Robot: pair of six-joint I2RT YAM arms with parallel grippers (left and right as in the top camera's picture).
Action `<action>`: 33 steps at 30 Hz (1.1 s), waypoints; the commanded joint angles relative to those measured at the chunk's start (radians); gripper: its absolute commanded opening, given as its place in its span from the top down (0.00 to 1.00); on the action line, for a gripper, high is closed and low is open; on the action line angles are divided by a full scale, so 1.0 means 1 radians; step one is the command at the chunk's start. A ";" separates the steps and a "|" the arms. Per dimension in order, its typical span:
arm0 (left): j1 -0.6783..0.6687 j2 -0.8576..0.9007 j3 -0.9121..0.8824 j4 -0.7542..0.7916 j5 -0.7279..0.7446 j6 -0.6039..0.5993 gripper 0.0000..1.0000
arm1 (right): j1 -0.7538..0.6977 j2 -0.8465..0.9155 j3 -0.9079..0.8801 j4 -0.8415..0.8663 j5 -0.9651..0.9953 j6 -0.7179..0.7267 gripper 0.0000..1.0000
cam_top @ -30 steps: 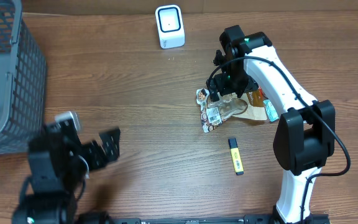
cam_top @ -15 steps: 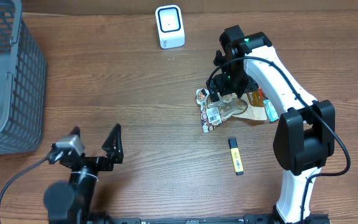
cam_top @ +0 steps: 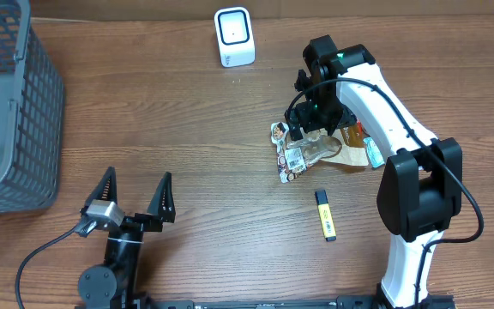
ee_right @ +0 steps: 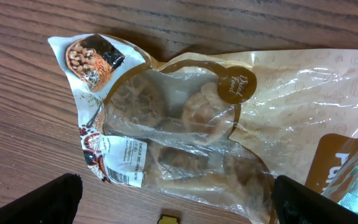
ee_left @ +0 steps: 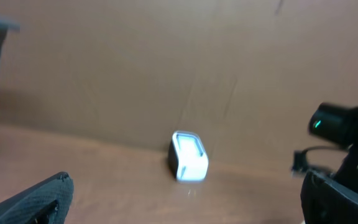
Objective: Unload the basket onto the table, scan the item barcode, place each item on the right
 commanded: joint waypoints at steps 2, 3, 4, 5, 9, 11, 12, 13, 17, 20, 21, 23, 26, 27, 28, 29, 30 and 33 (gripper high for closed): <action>-0.010 -0.013 -0.005 -0.104 -0.026 0.097 0.00 | -0.005 -0.002 -0.003 0.003 -0.006 0.003 0.00; -0.010 -0.013 -0.005 -0.137 -0.027 0.113 0.00 | -0.005 -0.002 -0.003 0.002 -0.006 0.003 0.00; -0.010 -0.013 -0.005 -0.175 -0.027 0.136 0.00 | -0.005 -0.002 -0.003 0.002 -0.006 0.003 0.00; -0.010 -0.013 -0.005 -0.227 -0.027 0.178 0.00 | -0.005 -0.002 -0.003 0.002 -0.006 0.003 0.00; -0.010 -0.013 -0.005 -0.257 -0.029 0.284 0.00 | -0.005 -0.002 -0.003 0.002 -0.006 0.003 0.00; -0.010 -0.013 -0.005 -0.257 -0.029 0.297 0.00 | -0.005 -0.002 -0.003 0.002 -0.006 0.003 0.00; -0.010 -0.013 -0.005 -0.256 -0.026 0.292 0.00 | -0.005 -0.002 -0.003 0.002 -0.006 0.003 0.00; -0.010 -0.013 -0.005 -0.256 -0.027 0.293 0.00 | -0.005 -0.002 -0.003 0.003 -0.006 0.003 0.00; -0.008 -0.012 -0.005 -0.256 -0.027 0.293 0.00 | -0.005 -0.002 -0.003 0.003 -0.006 0.003 0.00; -0.008 -0.012 -0.005 -0.256 -0.027 0.293 0.00 | -0.005 -0.002 -0.003 0.003 -0.006 0.003 0.00; -0.008 -0.012 -0.005 -0.256 -0.027 0.293 0.00 | -0.005 -0.002 -0.003 0.003 -0.006 0.003 0.00; -0.008 -0.012 -0.005 -0.256 -0.027 0.293 0.00 | -0.005 -0.002 -0.003 0.003 -0.006 0.003 0.00; -0.008 -0.012 -0.005 -0.256 -0.027 0.293 0.00 | -0.005 -0.002 -0.003 0.003 -0.006 0.003 0.00; -0.008 -0.012 -0.005 -0.256 -0.027 0.293 0.00 | -0.005 -0.002 -0.003 0.003 -0.006 0.003 0.00; -0.008 -0.012 -0.005 -0.256 -0.027 0.293 0.00 | -0.005 -0.002 -0.003 0.002 -0.006 0.003 0.00; -0.008 -0.012 -0.005 -0.256 -0.027 0.293 0.00 | -0.005 -0.002 -0.003 0.002 -0.006 0.003 0.00; -0.008 -0.012 -0.005 -0.256 -0.027 0.293 0.00 | -0.005 -0.002 -0.003 0.003 -0.006 0.003 0.00; -0.010 -0.012 -0.005 -0.256 -0.027 0.293 0.00 | -0.005 -0.002 -0.003 0.002 -0.006 0.003 0.00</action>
